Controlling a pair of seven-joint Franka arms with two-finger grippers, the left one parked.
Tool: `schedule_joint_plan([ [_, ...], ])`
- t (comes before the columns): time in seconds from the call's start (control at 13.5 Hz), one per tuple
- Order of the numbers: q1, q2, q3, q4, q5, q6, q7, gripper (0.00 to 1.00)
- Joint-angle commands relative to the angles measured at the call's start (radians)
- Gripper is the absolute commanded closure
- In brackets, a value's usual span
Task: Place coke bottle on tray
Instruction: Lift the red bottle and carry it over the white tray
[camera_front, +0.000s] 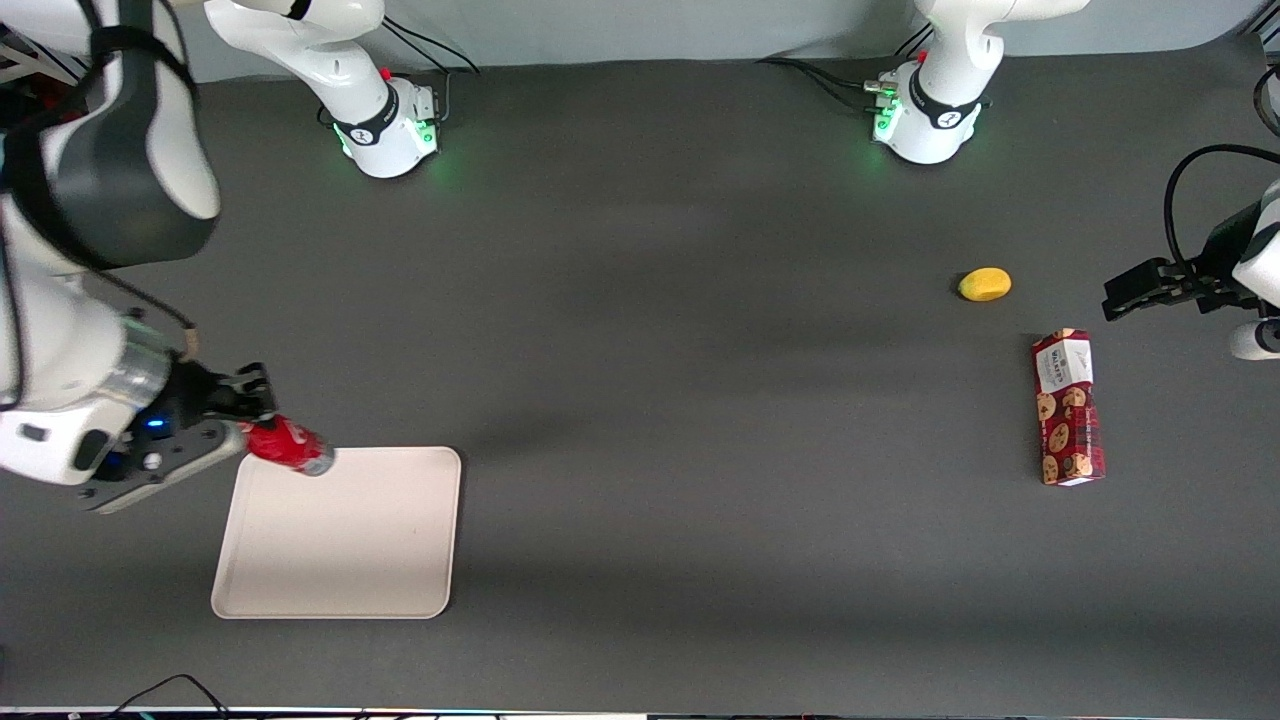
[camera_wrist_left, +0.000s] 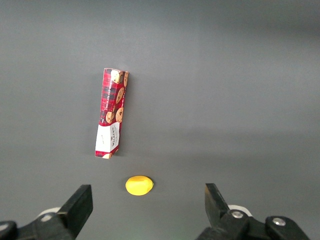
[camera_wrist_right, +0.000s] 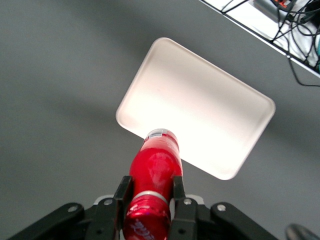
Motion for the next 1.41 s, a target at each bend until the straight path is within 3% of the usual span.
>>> schedule_joint_plan([
  [0.0,0.003,-0.010,-0.136,-0.028,0.086,-0.006,-0.233,1.00],
  [0.22,-0.004,0.019,-0.251,-0.098,0.160,0.085,-0.423,1.00],
  [0.52,-0.026,0.045,-0.270,-0.240,0.168,0.294,-0.558,1.00],
  [0.89,-0.063,0.148,-0.273,-0.249,0.211,0.394,-0.701,1.00],
  [1.33,-0.075,0.217,-0.273,-0.278,0.228,0.493,-0.738,1.00],
])
